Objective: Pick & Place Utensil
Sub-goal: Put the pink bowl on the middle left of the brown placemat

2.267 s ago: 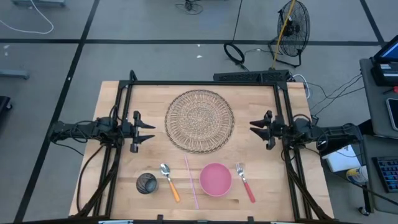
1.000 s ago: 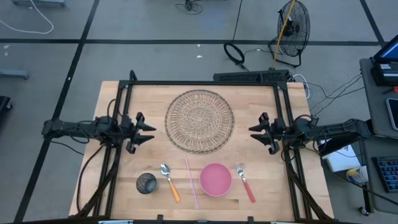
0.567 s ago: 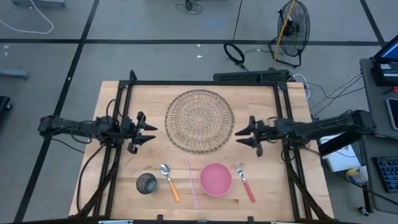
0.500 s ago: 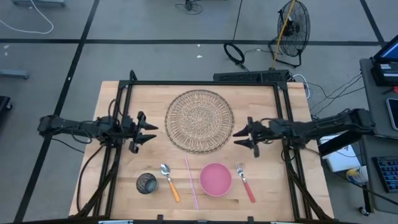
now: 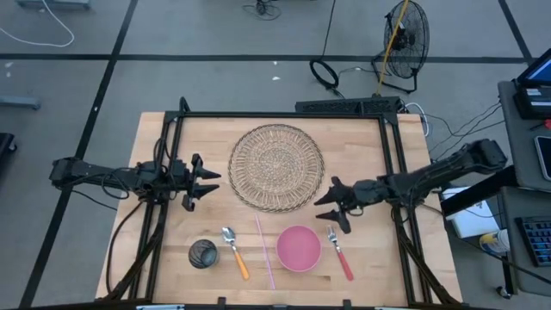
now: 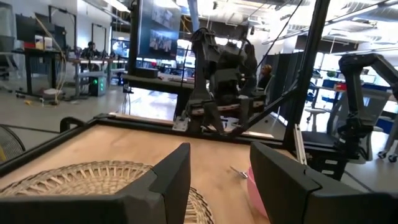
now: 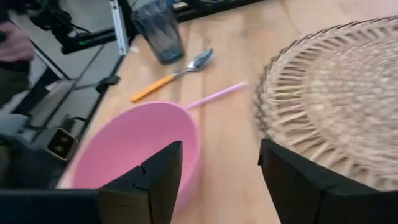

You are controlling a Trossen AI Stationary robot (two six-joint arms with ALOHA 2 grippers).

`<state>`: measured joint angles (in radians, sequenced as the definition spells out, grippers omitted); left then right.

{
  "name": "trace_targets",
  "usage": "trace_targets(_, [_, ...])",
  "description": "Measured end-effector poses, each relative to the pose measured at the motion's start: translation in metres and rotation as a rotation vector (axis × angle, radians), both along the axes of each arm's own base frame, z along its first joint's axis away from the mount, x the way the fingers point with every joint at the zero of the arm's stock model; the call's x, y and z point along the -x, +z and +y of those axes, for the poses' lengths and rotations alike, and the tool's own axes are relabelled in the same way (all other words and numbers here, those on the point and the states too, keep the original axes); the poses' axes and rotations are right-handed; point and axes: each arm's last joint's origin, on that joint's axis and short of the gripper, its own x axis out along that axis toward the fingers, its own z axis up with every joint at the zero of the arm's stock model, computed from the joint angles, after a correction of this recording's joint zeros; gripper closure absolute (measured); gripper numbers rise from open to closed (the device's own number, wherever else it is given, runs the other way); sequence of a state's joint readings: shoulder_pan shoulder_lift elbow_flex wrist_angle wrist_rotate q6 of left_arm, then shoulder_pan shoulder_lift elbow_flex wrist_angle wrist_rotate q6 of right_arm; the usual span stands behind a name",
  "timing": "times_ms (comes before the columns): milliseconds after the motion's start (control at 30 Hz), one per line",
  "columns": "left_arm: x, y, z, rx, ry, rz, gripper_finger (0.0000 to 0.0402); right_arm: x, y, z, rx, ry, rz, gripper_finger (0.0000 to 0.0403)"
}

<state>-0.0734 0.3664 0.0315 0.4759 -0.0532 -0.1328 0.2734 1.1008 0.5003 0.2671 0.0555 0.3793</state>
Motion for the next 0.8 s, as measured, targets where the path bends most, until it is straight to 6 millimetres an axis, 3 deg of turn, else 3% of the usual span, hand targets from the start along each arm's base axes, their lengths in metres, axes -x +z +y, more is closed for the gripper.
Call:
trace_targets(300, [0.0,0.0,0.0,-0.022,0.002,0.0,0.0231,-0.002,-0.014,0.02,-0.036,-0.043,0.062,0.0212])
trace_targets(433, [0.0,0.0,0.0,-0.021,0.001,0.0,0.0231,-0.014,-0.019,0.03,-0.039,-0.033,0.107,0.021])
trace_targets(667, [0.0,0.0,0.0,-0.018,-0.002,0.0,0.0231,-0.034,-0.012,0.04,0.038,-0.023,0.23,0.0184])
trace_targets(800, [0.0,0.0,-0.001,-0.01,-0.019,0.002,0.0231,-0.04,-0.01,0.04,-0.002,-0.067,0.285,0.0177])
